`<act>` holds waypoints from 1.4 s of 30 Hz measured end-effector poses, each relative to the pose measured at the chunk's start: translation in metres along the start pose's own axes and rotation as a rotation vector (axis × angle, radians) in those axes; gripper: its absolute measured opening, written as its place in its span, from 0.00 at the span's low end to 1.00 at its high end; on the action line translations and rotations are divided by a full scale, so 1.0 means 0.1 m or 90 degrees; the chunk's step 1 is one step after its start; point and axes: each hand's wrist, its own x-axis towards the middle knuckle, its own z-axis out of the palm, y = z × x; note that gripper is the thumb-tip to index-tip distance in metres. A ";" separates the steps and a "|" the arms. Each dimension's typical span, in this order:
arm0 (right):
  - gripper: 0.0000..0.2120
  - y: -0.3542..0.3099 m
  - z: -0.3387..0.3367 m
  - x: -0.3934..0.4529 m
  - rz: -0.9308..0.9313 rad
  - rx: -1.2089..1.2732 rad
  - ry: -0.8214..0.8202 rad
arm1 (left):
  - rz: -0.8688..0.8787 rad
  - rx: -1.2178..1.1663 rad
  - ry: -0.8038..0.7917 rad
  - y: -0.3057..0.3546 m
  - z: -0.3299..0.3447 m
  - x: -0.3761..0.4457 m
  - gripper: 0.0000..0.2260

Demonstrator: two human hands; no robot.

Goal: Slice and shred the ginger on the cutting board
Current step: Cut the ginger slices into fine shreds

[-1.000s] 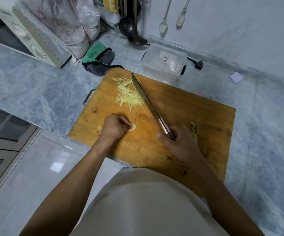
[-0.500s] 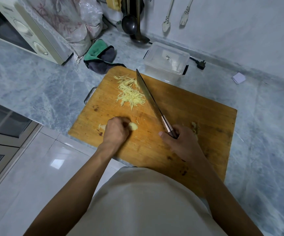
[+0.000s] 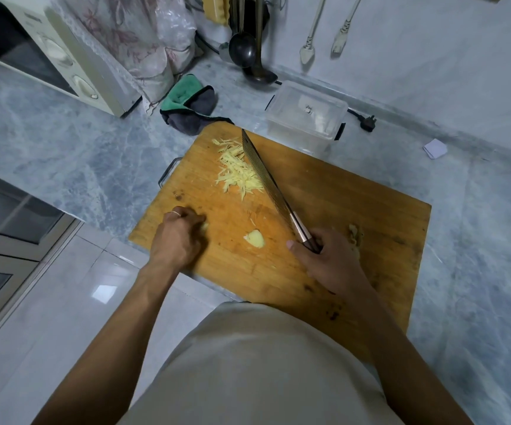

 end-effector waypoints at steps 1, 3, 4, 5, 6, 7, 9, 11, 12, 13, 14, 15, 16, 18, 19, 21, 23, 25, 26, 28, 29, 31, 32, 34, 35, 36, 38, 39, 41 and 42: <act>0.19 -0.01 0.02 0.00 -0.003 -0.002 -0.002 | -0.001 0.008 -0.007 0.01 -0.01 -0.02 0.16; 0.19 -0.03 0.06 0.00 -0.011 0.006 -0.008 | -0.008 0.021 -0.003 0.05 -0.03 -0.04 0.14; 0.19 -0.03 0.07 0.00 -0.012 0.013 -0.012 | -0.009 0.024 0.009 0.07 -0.03 -0.05 0.14; 0.20 -0.04 0.08 0.00 -0.012 0.016 -0.017 | -0.007 0.028 0.024 0.08 -0.04 -0.05 0.13; 0.20 -0.03 0.09 0.00 -0.012 0.017 -0.020 | -0.004 0.026 0.041 0.09 -0.04 -0.05 0.13; 0.21 -0.03 0.09 0.00 -0.012 0.020 -0.020 | -0.011 0.007 0.058 0.11 -0.05 -0.05 0.11; 0.21 0.00 0.08 -0.01 -0.011 0.026 -0.016 | -0.077 -0.136 0.078 0.24 -0.09 -0.07 0.08; 0.21 0.03 0.06 -0.03 -0.011 0.019 -0.008 | -0.193 -0.392 0.049 0.44 -0.09 -0.11 0.04; 0.20 0.06 0.05 -0.04 -0.009 0.019 -0.004 | -0.257 -0.519 0.014 0.54 -0.06 -0.13 0.04; 0.19 0.07 0.03 -0.06 -0.007 0.020 0.000 | -0.314 -0.610 -0.023 0.63 0.00 -0.16 0.05; 0.19 0.09 0.02 -0.08 -0.004 0.021 0.005 | -0.355 -0.658 -0.055 0.71 0.07 -0.17 0.06; 0.20 0.09 0.01 -0.10 -0.001 0.021 0.009 | -0.383 -0.682 -0.080 0.77 0.14 -0.19 0.06; 0.20 0.10 0.00 -0.12 0.000 0.022 0.010 | -0.404 -0.699 -0.091 0.82 0.21 -0.21 0.07; 0.20 0.13 -0.04 -0.16 0.001 0.025 0.006 | -0.437 -0.736 -0.071 0.89 0.32 -0.21 0.08; 0.21 0.15 -0.06 -0.18 -0.002 0.021 0.002 | -0.445 -0.752 -0.054 0.93 0.36 -0.21 0.08; 0.21 0.18 -0.11 -0.22 -0.015 0.007 -0.007 | -0.447 -0.769 -0.015 0.99 0.42 -0.21 0.08; 0.21 0.21 -0.14 -0.24 -0.026 -0.007 -0.024 | -0.436 -0.742 0.026 1.00 0.48 -0.21 0.08; 0.20 0.23 -0.16 -0.27 -0.031 -0.016 -0.050 | -0.404 -0.621 0.062 0.96 0.55 -0.22 0.08; 0.19 0.24 -0.17 -0.28 -0.031 -0.014 -0.062 | -0.381 -0.549 0.073 0.94 0.56 -0.23 0.08; 0.21 0.26 -0.18 -0.29 -0.038 -0.011 -0.080 | -0.334 -0.449 0.090 0.92 0.56 -0.28 0.07; 0.22 0.27 -0.17 -0.30 -0.039 -0.012 -0.087 | -0.299 -0.427 0.100 0.93 0.54 -0.32 0.06; 0.25 0.28 -0.18 -0.31 -0.034 -0.006 -0.096 | -0.167 -0.360 0.126 0.89 0.54 -0.41 0.06; 0.27 0.27 -0.18 -0.32 -0.033 -0.004 -0.099 | -0.082 -0.304 0.131 0.85 0.54 -0.44 0.08; 0.31 0.27 -0.18 -0.32 -0.041 -0.008 -0.106 | 0.074 -0.193 0.120 0.74 0.57 -0.45 0.11; 0.33 0.27 -0.19 -0.32 -0.048 -0.016 -0.108 | 0.126 -0.148 0.109 0.69 0.60 -0.44 0.13; 0.34 0.27 -0.19 -0.32 -0.053 -0.023 -0.111 | 0.157 -0.115 0.099 0.67 0.61 -0.42 0.14; 0.34 0.26 -0.20 -0.31 -0.061 -0.030 -0.116 | 0.190 -0.076 0.098 0.65 0.63 -0.40 0.14; 0.33 0.27 -0.21 -0.30 -0.065 -0.034 -0.121 | 0.197 -0.068 0.103 0.66 0.63 -0.39 0.14; 0.32 0.28 -0.21 -0.27 -0.070 -0.048 -0.133 | 0.189 -0.067 0.111 0.66 0.64 -0.38 0.13; 0.33 0.29 -0.22 -0.26 -0.074 -0.058 -0.139 | 0.179 -0.071 0.114 0.67 0.65 -0.36 0.12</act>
